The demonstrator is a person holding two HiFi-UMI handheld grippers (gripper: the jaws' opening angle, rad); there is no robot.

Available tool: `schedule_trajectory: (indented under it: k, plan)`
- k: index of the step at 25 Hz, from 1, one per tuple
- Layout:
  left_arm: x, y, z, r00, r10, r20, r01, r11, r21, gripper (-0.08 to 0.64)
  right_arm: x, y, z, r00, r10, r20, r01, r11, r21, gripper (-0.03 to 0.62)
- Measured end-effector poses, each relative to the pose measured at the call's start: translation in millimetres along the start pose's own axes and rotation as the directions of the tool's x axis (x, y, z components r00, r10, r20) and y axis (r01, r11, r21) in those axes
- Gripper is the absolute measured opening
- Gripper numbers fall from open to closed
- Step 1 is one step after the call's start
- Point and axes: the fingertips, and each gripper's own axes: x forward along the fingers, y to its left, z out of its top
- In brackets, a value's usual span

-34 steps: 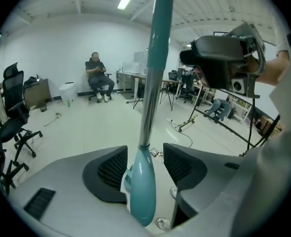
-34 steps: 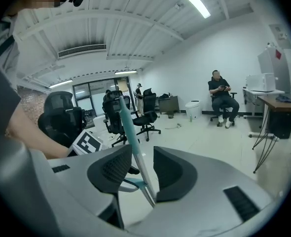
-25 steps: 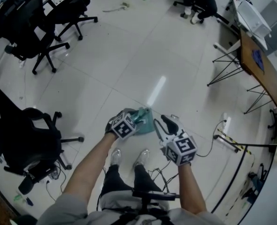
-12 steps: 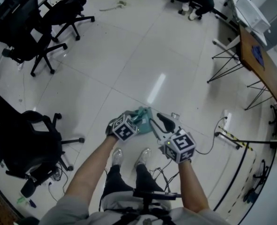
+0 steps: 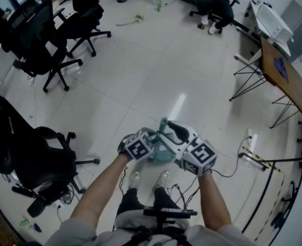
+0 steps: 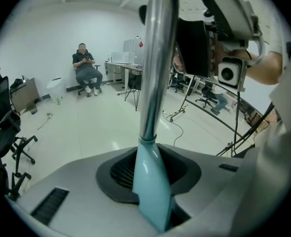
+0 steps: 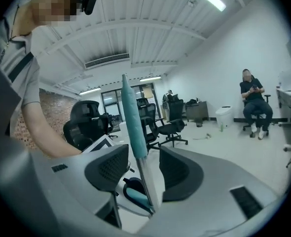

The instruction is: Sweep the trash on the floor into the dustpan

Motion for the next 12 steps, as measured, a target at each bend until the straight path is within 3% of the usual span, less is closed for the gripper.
schedule_trajectory:
  k: [8,12]
  plan:
    - [-35.3,-16.3,20.2,1.0,0.01,-0.001,-0.01,0.996,0.084,0.104,6.2,18.3,30.7,0.998,0.053,0.044,-0.05,0.996,-0.077,0.17]
    - [-43.1,-17.8,24.4,1.0,0.015,-0.006,-0.014,0.996,0.086,0.103,3.4,24.4,38.9,0.998,0.048,0.032,-0.042,0.988,-0.151,0.086]
